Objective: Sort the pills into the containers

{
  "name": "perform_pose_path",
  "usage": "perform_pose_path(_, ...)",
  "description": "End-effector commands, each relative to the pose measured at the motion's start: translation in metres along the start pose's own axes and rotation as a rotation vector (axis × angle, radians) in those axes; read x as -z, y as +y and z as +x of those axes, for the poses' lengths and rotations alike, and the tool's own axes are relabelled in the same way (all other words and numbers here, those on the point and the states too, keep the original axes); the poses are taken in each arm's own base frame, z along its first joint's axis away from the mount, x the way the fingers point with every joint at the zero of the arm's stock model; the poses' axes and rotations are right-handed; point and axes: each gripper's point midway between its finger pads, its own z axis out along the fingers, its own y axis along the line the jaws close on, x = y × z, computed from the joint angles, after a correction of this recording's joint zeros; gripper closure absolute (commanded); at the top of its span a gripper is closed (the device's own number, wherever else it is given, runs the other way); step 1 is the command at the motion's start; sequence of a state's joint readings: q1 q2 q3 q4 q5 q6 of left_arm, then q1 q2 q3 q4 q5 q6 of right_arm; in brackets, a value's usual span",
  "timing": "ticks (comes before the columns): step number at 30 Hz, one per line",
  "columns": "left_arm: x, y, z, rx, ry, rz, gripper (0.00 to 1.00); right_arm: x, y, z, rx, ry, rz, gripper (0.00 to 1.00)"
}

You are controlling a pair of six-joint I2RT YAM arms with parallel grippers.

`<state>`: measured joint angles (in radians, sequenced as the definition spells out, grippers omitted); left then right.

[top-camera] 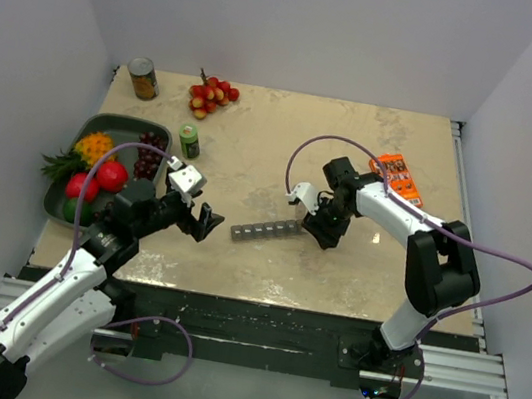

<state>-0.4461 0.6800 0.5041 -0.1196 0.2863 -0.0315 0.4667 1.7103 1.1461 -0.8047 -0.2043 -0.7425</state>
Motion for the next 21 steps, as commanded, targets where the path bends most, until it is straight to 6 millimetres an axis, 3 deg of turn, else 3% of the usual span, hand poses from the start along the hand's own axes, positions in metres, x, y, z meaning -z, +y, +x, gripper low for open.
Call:
perform_pose_path(1, 0.002, 0.001, -0.023, -0.048, -0.079, -0.003, 0.09, 0.014, 0.004, -0.019, 0.005, -0.091, 0.002, 1.00)
perform_pose_path(6, 0.002, 0.002, -0.022, -0.033, -0.066, -0.008, 0.09, 0.022, 0.010, -0.029, 0.008, -0.173, 0.008, 1.00)
perform_pose_path(12, 0.005, 0.009, -0.019, 0.086, -0.037, -0.079, 0.09, 0.047, 0.022, -0.054, 0.032, -0.342, 0.007, 1.00)
perform_pose_path(16, 0.007, 0.013, -0.004, 0.247, 0.017, -0.141, 0.09, 0.076, 0.031, -0.079, 0.066, -0.495, 0.007, 1.00)
perform_pose_path(21, 0.008, 0.016, 0.009, 0.407, 0.067, -0.209, 0.09, 0.128, 0.043, -0.112, 0.109, -0.697, 0.015, 1.00)
